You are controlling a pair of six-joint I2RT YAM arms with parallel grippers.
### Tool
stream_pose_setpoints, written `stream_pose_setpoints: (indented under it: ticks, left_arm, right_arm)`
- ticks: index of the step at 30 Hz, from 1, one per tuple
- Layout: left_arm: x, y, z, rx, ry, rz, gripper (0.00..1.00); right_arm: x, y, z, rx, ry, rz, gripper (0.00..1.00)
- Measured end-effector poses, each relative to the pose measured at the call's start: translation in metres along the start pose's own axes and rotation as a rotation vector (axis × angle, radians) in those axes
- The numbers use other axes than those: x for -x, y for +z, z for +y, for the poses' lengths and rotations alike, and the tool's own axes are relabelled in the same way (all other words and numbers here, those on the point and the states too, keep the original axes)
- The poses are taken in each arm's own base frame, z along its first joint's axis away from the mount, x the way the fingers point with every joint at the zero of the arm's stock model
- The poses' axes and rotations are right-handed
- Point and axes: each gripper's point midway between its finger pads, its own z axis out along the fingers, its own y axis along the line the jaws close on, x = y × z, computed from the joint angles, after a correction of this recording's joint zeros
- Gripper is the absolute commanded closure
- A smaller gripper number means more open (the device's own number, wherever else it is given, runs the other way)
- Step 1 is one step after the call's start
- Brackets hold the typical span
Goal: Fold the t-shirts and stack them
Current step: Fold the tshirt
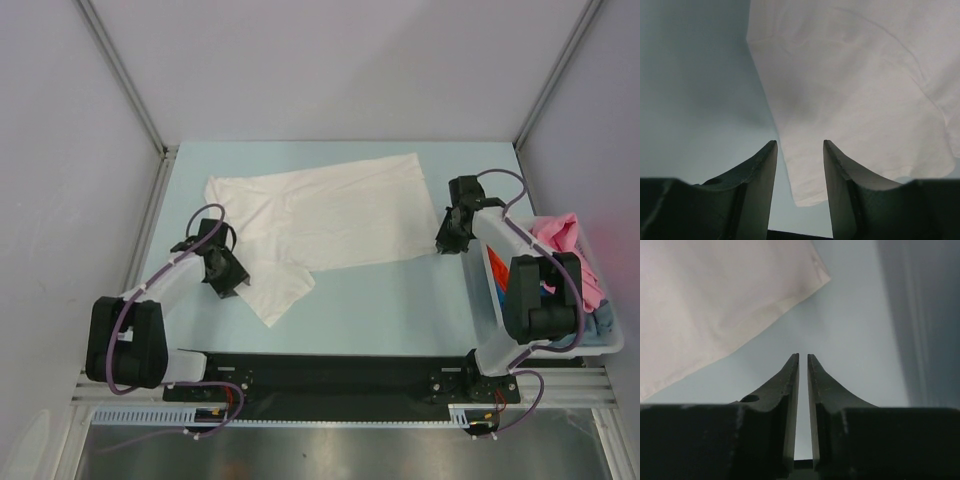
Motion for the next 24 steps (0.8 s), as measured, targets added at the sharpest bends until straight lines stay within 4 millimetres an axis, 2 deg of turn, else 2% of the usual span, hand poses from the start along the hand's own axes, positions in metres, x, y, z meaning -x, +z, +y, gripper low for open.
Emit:
stream_pose_setpoints:
  ticks: [3, 6, 14, 24]
  left_arm:
    - [-0.003, 0.002, 0.001, -0.003, -0.007, 0.005, 0.53]
    - [-0.005, 0.003, 0.003, -0.002, -0.007, 0.009, 0.54]
    - [-0.011, -0.004, 0.004, -0.035, -0.007, 0.006, 0.54]
    - [-0.01, -0.006, 0.003, -0.043, -0.001, 0.002, 0.54]
  right_arm:
    - [0.008, 0.003, -0.008, -0.036, 0.007, -0.031, 0.9]
    - [0.012, 0.012, -0.015, -0.058, 0.019, -0.041, 0.91]
    - [0.013, 0.042, -0.024, -0.08, 0.054, -0.007, 0.82]
    - [0.009, 0.056, -0.018, -0.055, 0.071, 0.019, 0.78]
